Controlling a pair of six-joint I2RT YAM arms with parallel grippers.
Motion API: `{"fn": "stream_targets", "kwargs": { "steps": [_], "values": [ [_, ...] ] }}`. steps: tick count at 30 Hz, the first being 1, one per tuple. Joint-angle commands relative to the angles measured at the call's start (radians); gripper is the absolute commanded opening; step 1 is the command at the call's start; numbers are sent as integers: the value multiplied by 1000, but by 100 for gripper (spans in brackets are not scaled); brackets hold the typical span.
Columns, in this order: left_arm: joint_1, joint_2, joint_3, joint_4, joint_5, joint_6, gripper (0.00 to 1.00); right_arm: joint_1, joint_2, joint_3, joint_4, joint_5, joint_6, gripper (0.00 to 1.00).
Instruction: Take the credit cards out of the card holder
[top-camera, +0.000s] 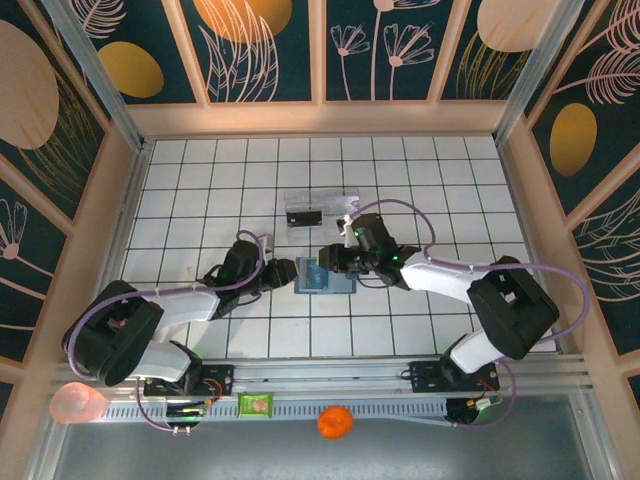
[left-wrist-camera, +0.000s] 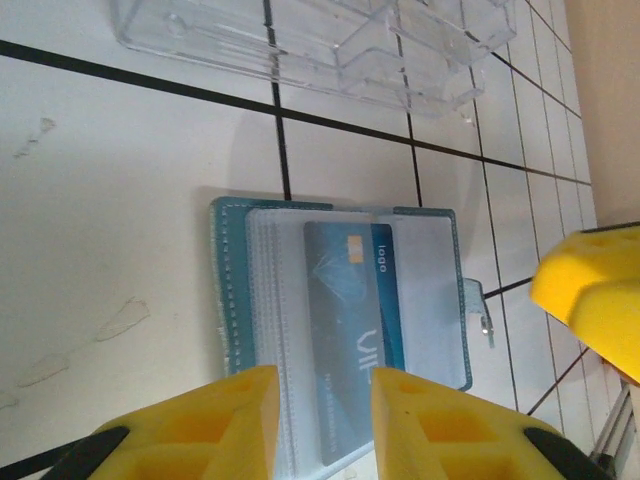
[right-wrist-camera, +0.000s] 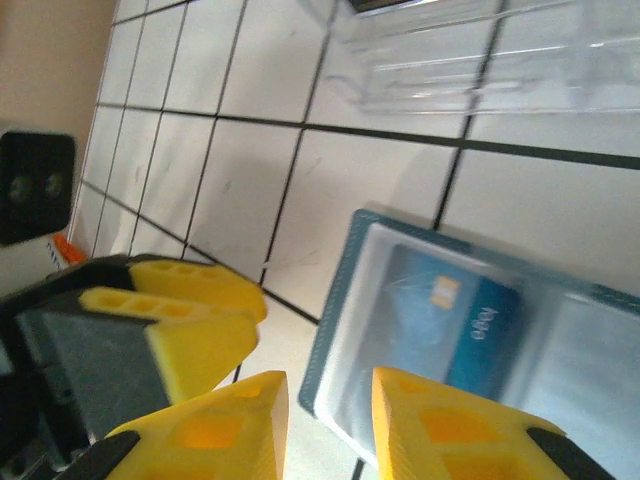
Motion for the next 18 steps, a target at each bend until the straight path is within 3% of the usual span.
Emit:
{"fn": "stream_targets", "kwargs": {
  "steps": [1, 10, 18],
  "values": [
    [-29, 53, 70, 49, 37, 36, 25, -5, 1, -19, 29, -37, 23, 28],
    [-52, 196, 163, 67, 42, 49, 15, -28, 57, -61, 81, -79, 55, 26],
    [-52, 213, 158, -27, -42, 52, 3, -41, 112, -53, 95, -88, 76, 26]
  ]
}}
